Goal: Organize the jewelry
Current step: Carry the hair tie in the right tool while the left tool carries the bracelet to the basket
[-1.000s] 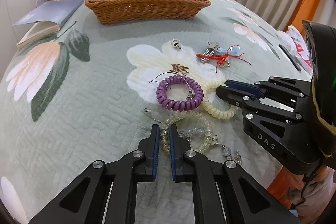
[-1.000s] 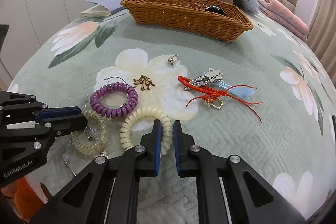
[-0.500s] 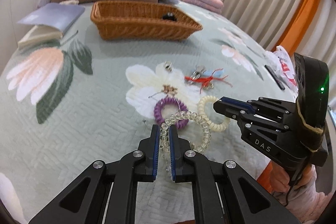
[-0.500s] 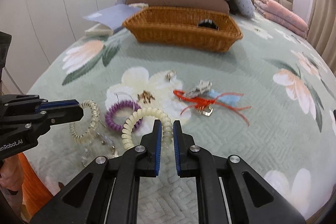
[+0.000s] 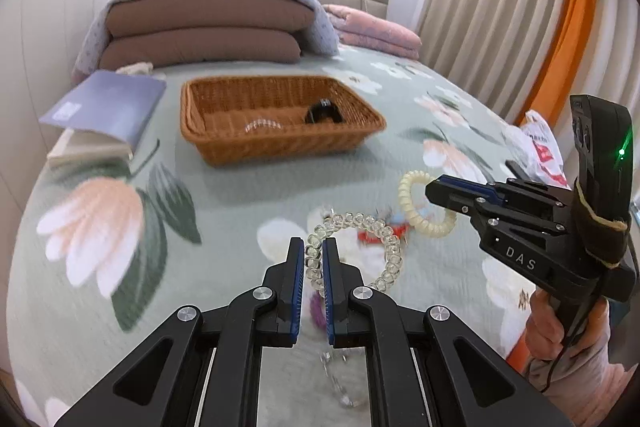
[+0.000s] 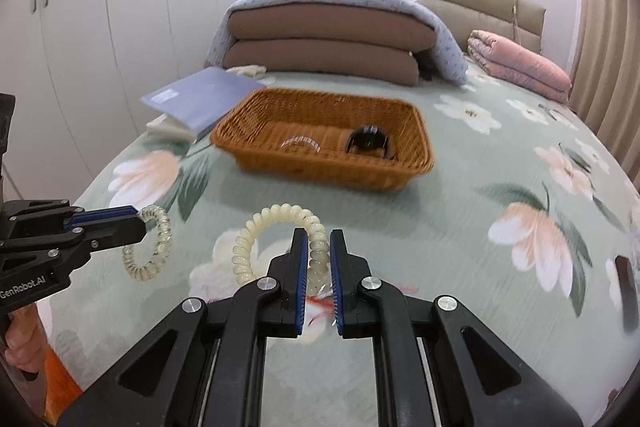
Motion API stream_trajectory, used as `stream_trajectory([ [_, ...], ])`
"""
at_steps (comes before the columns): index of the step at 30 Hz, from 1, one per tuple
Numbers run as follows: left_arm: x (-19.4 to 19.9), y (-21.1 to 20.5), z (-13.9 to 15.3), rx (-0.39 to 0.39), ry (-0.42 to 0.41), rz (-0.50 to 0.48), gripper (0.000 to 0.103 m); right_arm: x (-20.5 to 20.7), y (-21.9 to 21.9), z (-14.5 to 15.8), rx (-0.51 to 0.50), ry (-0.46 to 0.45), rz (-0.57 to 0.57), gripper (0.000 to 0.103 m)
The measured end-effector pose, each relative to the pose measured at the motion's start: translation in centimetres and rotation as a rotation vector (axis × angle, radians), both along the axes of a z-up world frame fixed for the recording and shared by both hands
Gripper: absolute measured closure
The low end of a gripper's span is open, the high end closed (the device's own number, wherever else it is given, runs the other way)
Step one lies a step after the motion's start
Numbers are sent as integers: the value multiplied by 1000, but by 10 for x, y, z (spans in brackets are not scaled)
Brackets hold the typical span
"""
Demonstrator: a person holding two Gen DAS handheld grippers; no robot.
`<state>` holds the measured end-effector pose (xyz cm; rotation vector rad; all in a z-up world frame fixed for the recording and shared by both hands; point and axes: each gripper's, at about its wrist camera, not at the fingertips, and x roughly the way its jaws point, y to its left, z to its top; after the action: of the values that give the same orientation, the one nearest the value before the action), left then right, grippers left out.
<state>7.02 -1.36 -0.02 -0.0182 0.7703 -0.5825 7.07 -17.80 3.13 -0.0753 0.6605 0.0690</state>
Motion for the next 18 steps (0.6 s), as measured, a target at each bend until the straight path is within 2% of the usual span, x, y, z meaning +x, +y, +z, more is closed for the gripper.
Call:
stream_trajectory([
  [7,35,-3,11,-16,-13,21,94,41,-6,14,-3,-23,-37,91],
  [12,82,-6,22,-40,-28,58,94,80,-12,28,16,-46,-65,91],
  [18,136,-13,24,-46,-39,96,94,134,-12,29,18,-43,-90,91],
])
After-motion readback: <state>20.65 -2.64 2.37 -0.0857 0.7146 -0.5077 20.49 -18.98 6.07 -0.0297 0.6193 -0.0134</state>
